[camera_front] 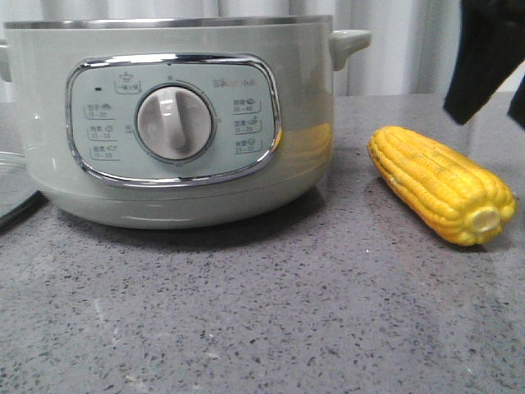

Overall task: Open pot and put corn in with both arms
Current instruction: 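Lower the right gripper onto the yellow corn cob and grasp it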

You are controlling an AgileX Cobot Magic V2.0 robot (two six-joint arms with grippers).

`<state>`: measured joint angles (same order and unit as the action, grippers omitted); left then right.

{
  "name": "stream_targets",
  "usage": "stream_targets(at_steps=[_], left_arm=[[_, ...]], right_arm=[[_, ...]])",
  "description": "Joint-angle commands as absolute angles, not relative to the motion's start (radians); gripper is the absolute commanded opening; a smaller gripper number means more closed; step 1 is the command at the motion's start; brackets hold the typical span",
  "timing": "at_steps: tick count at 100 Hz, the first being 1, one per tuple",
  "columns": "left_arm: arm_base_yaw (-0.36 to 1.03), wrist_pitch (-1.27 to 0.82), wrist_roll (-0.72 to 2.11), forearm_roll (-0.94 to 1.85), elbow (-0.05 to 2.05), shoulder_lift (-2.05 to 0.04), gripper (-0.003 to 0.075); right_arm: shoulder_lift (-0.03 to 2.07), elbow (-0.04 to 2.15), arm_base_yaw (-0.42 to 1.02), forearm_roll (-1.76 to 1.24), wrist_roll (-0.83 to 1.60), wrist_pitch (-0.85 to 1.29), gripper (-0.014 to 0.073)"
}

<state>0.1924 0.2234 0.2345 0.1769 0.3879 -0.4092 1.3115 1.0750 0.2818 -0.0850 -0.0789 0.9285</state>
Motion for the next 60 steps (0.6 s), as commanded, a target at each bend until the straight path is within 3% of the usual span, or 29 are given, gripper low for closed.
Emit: stream_targets(at_steps=[1, 60], left_arm=[[0.199, 0.284, 0.233, 0.172, 0.423, -0.414, -0.0020], [0.199, 0.283, 0.233, 0.172, 0.423, -0.414, -0.0020]], right_arm=[[1.335, 1.129, 0.283, -0.111, -0.077, 0.917, 0.0335], [1.484, 1.138, 0.283, -0.186, -0.077, 0.895, 0.0331]])
